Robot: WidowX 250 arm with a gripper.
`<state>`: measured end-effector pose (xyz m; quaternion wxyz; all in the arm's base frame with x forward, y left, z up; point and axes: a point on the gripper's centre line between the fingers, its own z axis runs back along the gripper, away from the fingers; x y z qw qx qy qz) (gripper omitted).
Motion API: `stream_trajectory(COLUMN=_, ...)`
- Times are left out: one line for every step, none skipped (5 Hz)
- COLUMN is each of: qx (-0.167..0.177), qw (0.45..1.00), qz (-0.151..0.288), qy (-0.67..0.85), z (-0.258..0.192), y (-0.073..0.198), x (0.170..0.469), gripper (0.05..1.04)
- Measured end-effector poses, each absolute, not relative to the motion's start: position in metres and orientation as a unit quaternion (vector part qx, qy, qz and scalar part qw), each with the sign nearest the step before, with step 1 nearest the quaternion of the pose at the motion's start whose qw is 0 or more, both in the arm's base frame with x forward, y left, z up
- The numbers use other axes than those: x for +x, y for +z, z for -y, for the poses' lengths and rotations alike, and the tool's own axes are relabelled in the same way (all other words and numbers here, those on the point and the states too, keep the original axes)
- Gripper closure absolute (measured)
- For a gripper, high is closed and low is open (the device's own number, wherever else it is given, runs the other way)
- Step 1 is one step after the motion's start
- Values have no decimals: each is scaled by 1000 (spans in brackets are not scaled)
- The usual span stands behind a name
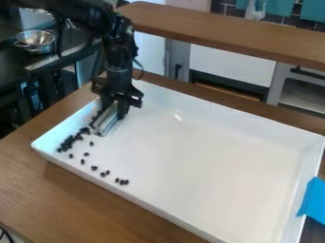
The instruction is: Sweep into pile
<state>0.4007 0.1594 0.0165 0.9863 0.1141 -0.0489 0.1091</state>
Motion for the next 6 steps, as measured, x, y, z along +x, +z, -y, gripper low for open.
stream_trajectory(qx=86, qw=989, qz=39, qy=111, z=-145, y=16, x=389, gripper=703)
stream_trajectory(qx=1, qw=993, qz=7, qy=120, z=-115, y=21, x=375, gripper=703)
stream_trajectory(qx=-57, qw=992, qz=11, qy=116, z=-80, y=47, x=358, gripper=703)
stream_trajectory(qx=-68, qw=993, qz=22, qy=96, z=-44, y=59, x=340, gripper=703)
stream_trajectory(qx=-60, qw=994, qz=23, qy=88, z=-20, y=47, x=331, gripper=703)
stream_trajectory(qx=-43, qw=995, qz=37, qy=84, z=-4, y=30, x=326, gripper=703)
